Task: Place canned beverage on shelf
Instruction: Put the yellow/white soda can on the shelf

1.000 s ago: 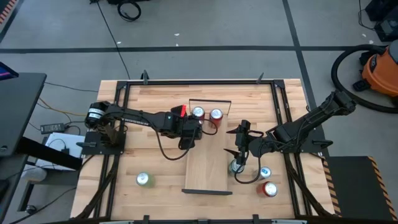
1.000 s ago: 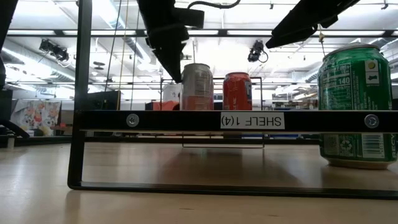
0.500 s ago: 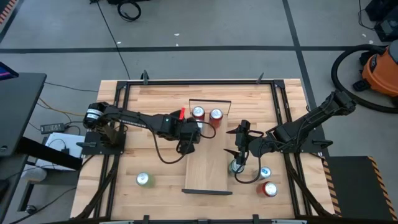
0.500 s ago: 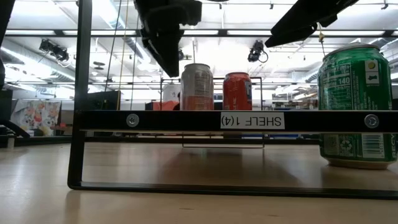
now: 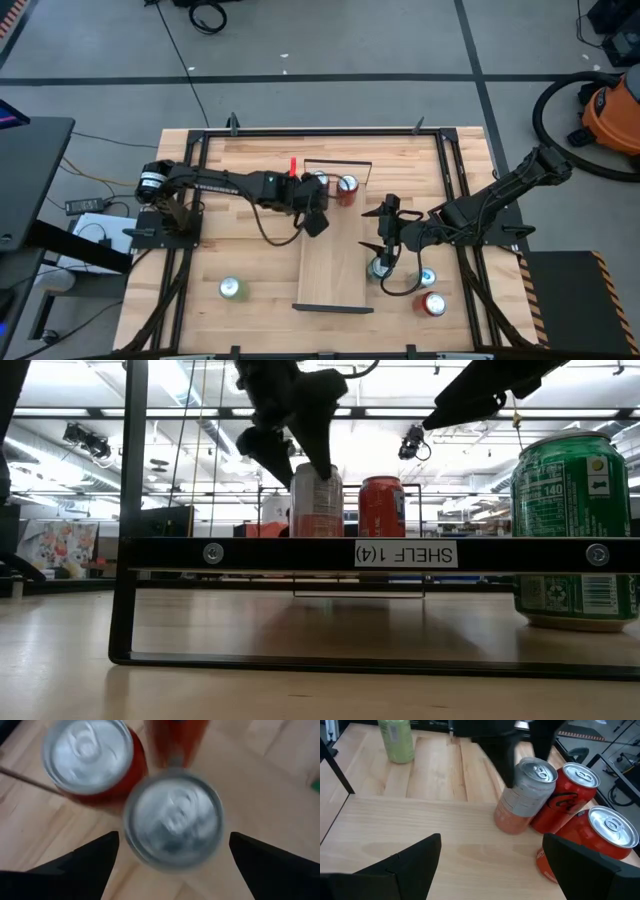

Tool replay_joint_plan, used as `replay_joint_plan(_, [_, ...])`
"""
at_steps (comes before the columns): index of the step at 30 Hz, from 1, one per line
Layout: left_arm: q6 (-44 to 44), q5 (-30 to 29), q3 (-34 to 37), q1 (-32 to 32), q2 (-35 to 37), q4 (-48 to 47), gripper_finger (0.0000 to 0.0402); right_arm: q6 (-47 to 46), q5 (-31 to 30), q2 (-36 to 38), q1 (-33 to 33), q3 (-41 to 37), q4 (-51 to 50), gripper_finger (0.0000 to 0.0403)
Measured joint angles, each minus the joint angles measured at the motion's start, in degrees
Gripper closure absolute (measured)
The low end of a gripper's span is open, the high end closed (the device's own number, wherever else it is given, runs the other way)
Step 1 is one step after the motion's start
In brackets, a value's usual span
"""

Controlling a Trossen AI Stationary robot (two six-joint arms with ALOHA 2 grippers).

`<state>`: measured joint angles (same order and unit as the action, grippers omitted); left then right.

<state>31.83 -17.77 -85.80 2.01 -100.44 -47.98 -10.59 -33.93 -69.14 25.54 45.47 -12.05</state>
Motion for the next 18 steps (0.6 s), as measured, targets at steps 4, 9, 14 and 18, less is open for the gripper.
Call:
replay_joint_plan(4, [-1.37, 0.35, 0.00, -1.50, 0.00, 1.91, 0.0011, 0.26, 0.03, 0.00, 0.00, 0.00, 0.00, 0.0043])
replay_joint_plan(9, [-1.78, 3.13, 0.11, -2.65, -1.07, 3.41, 0.0012, 0.29, 0.04, 0.00, 0.00, 0.00, 0.04, 0.0043])
replay_joint_plan(14, [-3.75, 3.71, 0.07, -3.13, -2.56, 4.63, 0.0012, 0.48, 0.04, 0.00, 0.00, 0.00, 0.61, 0.0043])
replay_joint_plan(18, [-4.64, 4.16, 0.07, -3.13, -2.69, 4.38, 0.0012, 0.61, 0.07, -0.02, 0.00, 0.00, 0.90, 0.0043])
